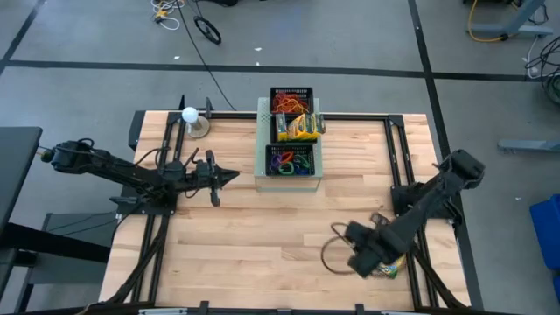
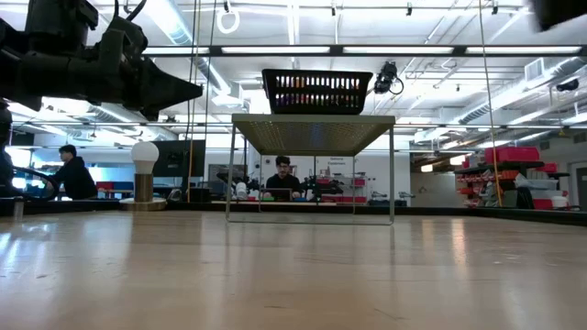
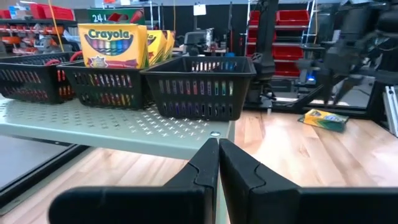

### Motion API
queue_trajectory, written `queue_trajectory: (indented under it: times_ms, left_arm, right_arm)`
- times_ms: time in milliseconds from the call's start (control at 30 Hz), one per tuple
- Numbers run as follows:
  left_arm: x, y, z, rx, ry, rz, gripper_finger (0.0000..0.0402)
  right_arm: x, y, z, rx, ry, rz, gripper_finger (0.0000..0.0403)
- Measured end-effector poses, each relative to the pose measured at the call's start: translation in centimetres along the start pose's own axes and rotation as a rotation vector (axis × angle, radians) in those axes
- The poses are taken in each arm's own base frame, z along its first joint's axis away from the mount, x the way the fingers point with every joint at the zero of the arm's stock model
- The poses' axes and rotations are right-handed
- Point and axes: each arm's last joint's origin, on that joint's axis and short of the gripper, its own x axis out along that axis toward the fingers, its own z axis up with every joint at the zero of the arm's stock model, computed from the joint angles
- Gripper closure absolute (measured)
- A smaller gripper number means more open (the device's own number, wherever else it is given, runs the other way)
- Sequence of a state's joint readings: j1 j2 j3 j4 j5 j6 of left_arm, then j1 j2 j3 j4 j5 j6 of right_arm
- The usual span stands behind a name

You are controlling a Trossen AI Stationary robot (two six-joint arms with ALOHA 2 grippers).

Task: Pick & Place Office Desk Supplies
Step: Put the yellow crayon box into the middle black bin on the shelf

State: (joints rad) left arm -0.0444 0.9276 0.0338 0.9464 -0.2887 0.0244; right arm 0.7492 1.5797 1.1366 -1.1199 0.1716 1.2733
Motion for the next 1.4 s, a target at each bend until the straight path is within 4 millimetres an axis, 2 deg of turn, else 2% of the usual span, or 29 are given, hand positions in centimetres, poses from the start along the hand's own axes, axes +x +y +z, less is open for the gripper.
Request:
queue_trajectory:
  times_ms: [133,267,433,600,700,800,1033,1100,1233,1400]
  left_arm:
    - [0.0,0.0,0.0,-0.005,0.001,0.0,0.0381]
    - [0.0,0.0,0.0,-0.006,0.001,0.0,0.0381]
    - [0.0,0.0,0.0,-0.005,0.003,0.0,0.0381]
    - [0.0,0.0,0.0,-0.005,0.002,-0.001,0.0381]
    - [0.0,0.0,0.0,-0.005,0.002,-0.001,0.0381]
    - [0.0,0.0,0.0,-0.005,0.002,-0.001,0.0381]
    - [0.0,0.0,0.0,-0.005,0.002,-0.001,0.0381]
    - [0.0,0.0,0.0,-0.005,0.002,-0.001,0.0381]
    - [0.0,0.0,0.0,-0.005,0.001,-0.001,0.0381]
    - [0.0,0.0,0.0,-0.006,0.001,-0.001,0.0381]
  right_arm:
    - [-0.8,1.4,-3.0,0.038,0.134,0.019,0.0286]
    - [-0.9,1.6,-5.7,0.045,0.18,0.037,0.0245]
    - [1.2,1.2,-8.7,0.047,0.241,0.092,0.0241]
    - [3.8,0.6,-9.8,0.081,0.247,0.136,0.0246]
    - [4.5,0.1,-9.9,0.082,0.237,0.117,0.0247]
    - [4.8,0.0,-9.9,0.054,0.217,0.116,0.0264]
    - [4.9,0.4,-9.3,0.019,0.165,0.167,0.0377]
    - [4.7,0.9,-8.8,0.001,0.135,0.209,0.0395]
    - [4.2,1.9,-6.6,-0.004,0.052,0.294,0.039]
    - [4.6,2.5,-2.4,-0.021,-0.087,0.373,0.0398]
